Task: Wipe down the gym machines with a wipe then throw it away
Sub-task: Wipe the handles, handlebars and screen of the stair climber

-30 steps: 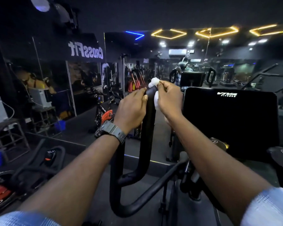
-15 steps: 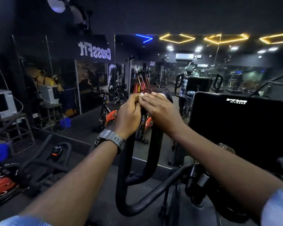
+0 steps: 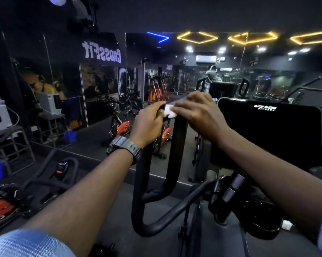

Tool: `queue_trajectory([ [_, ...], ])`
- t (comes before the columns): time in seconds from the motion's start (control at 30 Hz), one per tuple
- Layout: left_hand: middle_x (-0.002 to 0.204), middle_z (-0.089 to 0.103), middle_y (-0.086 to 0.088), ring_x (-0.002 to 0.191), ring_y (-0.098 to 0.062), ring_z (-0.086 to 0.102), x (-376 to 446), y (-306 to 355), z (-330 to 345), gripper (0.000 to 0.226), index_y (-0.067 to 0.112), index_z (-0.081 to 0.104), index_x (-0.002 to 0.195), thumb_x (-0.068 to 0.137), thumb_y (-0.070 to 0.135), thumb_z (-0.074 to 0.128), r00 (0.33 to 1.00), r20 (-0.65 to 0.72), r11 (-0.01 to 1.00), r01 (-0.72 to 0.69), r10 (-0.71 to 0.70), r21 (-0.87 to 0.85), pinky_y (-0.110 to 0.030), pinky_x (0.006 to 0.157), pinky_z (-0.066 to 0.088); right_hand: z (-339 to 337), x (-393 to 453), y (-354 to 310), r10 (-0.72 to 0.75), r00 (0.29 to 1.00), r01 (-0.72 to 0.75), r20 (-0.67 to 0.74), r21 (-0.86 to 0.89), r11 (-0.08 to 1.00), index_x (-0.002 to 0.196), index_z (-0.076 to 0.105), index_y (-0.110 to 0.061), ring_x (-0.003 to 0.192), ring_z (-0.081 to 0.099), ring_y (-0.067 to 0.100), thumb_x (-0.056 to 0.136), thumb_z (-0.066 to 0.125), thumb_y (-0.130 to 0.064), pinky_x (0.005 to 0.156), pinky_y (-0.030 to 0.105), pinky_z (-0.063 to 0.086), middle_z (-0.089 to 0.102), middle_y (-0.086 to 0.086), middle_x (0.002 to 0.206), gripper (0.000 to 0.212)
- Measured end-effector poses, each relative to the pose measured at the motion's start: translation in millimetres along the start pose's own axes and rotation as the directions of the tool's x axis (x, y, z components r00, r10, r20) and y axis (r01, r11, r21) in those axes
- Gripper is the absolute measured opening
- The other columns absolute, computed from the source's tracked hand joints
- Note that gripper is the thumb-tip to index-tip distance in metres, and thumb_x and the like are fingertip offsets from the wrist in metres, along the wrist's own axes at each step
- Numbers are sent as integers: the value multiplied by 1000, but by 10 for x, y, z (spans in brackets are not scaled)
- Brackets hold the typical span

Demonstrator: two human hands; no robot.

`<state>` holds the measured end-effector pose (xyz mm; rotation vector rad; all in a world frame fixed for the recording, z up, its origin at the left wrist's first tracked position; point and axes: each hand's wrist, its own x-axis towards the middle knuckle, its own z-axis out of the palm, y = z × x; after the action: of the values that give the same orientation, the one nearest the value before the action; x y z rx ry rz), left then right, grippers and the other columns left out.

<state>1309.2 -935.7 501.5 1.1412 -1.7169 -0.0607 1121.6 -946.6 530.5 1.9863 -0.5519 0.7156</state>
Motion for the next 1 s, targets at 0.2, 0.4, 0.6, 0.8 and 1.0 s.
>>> queue_trajectory([
  [0.2,119,62,-7,110,-20,54,-122,52,162,31,6,66,122,93,5,55,961,-212,973,-142,179,180,-29,99,44,146,-469,-572,41,996,-54,78,164,985,89,72,-5,90,55,31,101,43,-17,59,40,54,64,12,105,34],
  [0.4,104,64,-3,96,-17,60,-349,118,336,18,9,69,104,91,5,57,943,-297,988,-153,153,21,-23,84,49,50,-187,-399,309,950,-312,42,130,941,96,68,-5,90,52,30,86,56,-4,57,40,52,59,15,105,16],
  [0.6,103,69,-1,90,-14,65,-511,34,399,17,10,72,104,92,6,60,958,-243,986,-166,154,-31,-35,79,55,214,-856,-1126,376,910,-414,176,311,856,104,65,-11,84,53,24,91,46,-19,53,38,51,58,9,95,24],
  [0.8,110,68,-1,100,-16,63,-550,152,457,32,13,67,121,91,3,58,972,-232,997,-51,36,-57,-27,89,50,94,-253,-508,675,732,-576,-88,448,683,94,72,-8,87,59,19,83,59,-3,78,24,47,63,8,94,18],
  [1.0,118,65,1,106,-12,64,-711,183,540,36,12,66,123,90,-1,60,973,-211,986,64,-97,-156,-27,95,52,226,-1101,-1433,717,693,-631,81,550,547,95,69,-8,88,62,17,83,64,3,76,27,50,63,4,98,17],
])
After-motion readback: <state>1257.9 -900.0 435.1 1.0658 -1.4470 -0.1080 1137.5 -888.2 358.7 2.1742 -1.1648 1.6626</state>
